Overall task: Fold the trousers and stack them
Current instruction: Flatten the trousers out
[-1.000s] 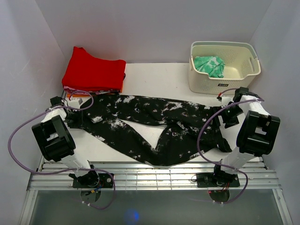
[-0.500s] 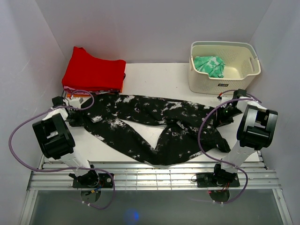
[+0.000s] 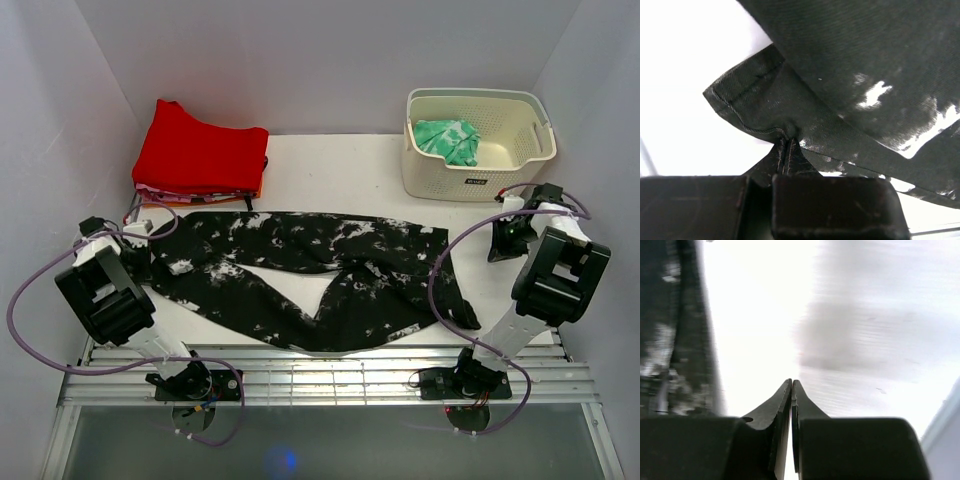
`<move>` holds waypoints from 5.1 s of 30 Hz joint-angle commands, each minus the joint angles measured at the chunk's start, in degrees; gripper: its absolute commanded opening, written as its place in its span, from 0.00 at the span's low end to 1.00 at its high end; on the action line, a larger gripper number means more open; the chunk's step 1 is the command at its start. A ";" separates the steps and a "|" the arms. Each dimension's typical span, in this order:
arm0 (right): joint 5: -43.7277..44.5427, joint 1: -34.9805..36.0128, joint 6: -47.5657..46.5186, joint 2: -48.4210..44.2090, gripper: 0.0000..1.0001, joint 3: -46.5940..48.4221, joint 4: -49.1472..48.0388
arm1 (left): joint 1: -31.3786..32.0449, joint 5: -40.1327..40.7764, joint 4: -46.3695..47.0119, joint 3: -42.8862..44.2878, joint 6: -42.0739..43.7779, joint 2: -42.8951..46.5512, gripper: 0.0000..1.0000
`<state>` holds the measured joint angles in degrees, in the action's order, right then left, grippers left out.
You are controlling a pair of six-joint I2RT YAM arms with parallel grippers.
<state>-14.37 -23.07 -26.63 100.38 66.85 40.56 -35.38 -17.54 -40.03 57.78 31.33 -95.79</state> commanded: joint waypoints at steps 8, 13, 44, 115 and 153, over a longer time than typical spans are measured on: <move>-11.71 -1.80 -5.27 3.85 0.25 8.56 10.93 | -2.15 3.75 -6.55 3.13 10.25 4.12 0.00; -21.82 -1.01 1.91 1.76 0.75 1.90 11.22 | -2.15 1.19 -7.17 2.78 8.31 2.89 0.00; -16.14 -0.30 14.96 0.96 0.08 -0.94 -7.86 | -2.94 3.74 -6.38 4.53 9.62 2.45 0.00; 14.10 2.86 -18.45 4.83 0.66 -5.24 5.68 | -8.65 8.66 -7.08 12.18 -0.92 -0.11 0.26; 11.46 7.87 -11.86 8.86 0.70 1.53 1.63 | 31.07 25.89 12.96 11.30 -4.70 -7.49 0.24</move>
<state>-11.60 -14.31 -37.89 106.43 71.48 46.06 -3.11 4.38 -28.93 69.10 26.13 -106.15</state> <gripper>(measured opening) 0.698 0.299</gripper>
